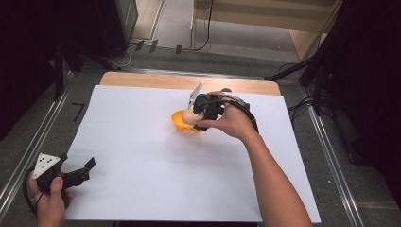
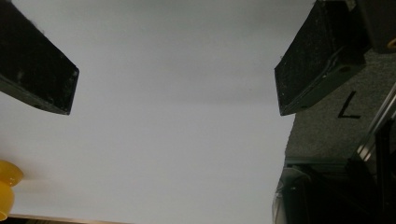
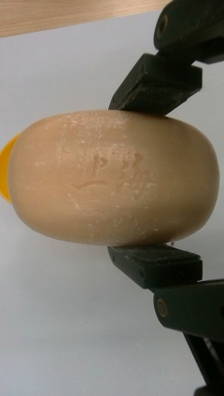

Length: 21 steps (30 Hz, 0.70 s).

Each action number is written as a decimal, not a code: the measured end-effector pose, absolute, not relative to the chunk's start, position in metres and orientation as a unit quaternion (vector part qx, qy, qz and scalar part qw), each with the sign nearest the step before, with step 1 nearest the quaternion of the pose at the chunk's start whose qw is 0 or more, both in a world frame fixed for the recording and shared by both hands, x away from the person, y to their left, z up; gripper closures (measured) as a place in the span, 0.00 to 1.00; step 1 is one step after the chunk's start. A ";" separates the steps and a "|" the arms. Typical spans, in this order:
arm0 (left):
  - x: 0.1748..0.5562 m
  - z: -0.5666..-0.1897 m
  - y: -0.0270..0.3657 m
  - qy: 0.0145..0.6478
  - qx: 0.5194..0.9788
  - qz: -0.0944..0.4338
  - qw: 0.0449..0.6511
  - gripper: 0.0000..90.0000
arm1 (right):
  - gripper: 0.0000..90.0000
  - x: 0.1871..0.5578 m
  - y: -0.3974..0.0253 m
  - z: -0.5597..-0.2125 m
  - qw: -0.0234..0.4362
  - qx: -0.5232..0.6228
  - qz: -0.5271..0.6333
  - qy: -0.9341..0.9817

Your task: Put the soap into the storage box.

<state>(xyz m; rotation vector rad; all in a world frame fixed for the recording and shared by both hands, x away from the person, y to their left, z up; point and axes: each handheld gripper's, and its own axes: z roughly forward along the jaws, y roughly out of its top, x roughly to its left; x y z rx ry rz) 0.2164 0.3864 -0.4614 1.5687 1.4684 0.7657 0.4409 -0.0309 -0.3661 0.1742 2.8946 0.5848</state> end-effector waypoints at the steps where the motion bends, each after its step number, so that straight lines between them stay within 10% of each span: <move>1: 0.216 -0.461 0.387 0.585 0.625 0.305 0.417 0.01 | 0.38 0.443 -0.030 -0.367 0.091 0.056 0.196 0.975; 21: 0.217 -0.461 0.387 0.585 0.626 0.303 0.416 0.01 | 0.37 0.467 -0.006 -0.375 0.064 0.044 0.174 0.982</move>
